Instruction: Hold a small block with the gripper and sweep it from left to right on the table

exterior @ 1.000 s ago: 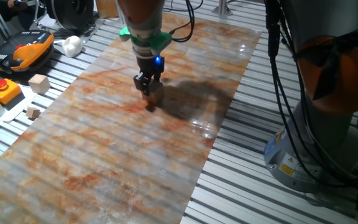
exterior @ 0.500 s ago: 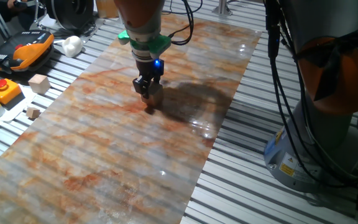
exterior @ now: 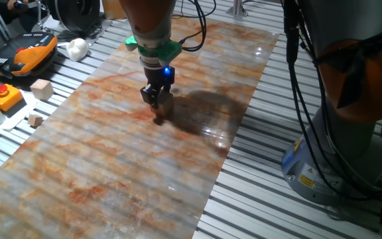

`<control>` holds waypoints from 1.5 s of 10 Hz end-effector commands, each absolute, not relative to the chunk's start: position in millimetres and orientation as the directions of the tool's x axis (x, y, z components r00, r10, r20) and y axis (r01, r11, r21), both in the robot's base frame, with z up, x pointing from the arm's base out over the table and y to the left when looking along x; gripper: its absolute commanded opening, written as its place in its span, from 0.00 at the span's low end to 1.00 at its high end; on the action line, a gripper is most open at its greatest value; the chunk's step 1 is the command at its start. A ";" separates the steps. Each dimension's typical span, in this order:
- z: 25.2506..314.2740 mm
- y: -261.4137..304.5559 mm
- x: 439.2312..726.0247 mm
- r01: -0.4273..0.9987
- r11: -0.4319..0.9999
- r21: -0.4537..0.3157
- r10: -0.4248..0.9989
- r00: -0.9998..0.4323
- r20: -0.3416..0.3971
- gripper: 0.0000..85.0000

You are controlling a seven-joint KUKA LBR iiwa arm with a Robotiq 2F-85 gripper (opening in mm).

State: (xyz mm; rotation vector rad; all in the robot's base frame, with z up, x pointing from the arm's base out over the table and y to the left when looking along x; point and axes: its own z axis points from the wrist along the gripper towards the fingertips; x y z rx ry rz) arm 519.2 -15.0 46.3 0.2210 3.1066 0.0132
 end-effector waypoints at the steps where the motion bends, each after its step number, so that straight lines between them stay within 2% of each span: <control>1: 48.2 -14.0 519.9 0.144 0.989 0.011 0.145 -0.989 -0.029 0.00; 15: 42.5 14.9 507.8 0.191 0.982 0.010 0.191 -0.981 -0.033 0.00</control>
